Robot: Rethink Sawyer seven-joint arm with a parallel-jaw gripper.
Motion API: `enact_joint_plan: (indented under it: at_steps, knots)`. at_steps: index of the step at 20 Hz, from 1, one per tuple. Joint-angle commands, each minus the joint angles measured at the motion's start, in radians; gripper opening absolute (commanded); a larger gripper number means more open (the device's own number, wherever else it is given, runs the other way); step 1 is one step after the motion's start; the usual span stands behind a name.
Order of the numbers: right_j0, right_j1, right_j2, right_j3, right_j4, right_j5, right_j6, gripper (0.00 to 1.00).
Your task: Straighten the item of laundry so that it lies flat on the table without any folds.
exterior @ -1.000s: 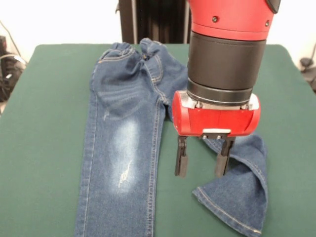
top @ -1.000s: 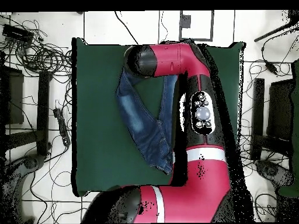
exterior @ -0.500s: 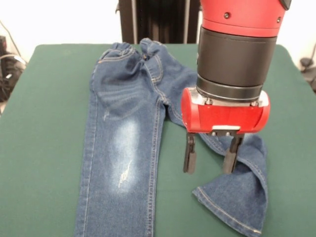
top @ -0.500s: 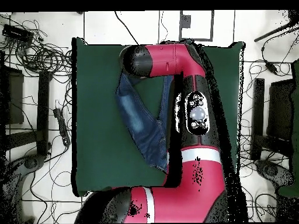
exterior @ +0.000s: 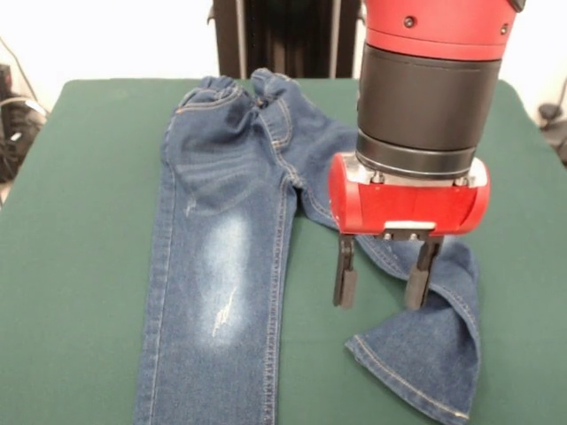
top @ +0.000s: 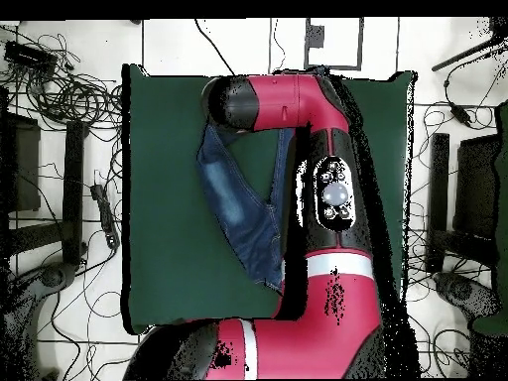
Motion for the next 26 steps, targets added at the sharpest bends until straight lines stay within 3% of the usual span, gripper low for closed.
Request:
enact_joint_plan:
  at_steps: [1,17,26]
  knots:
    - [0.052,0.081,0.006,0.119,0.047,-0.022,0.231,1.00]
    - [0.099,0.117,-0.027,0.137,0.150,-0.078,0.311,1.00]
    - [0.095,0.139,-0.014,0.207,0.252,-0.149,0.348,1.00]
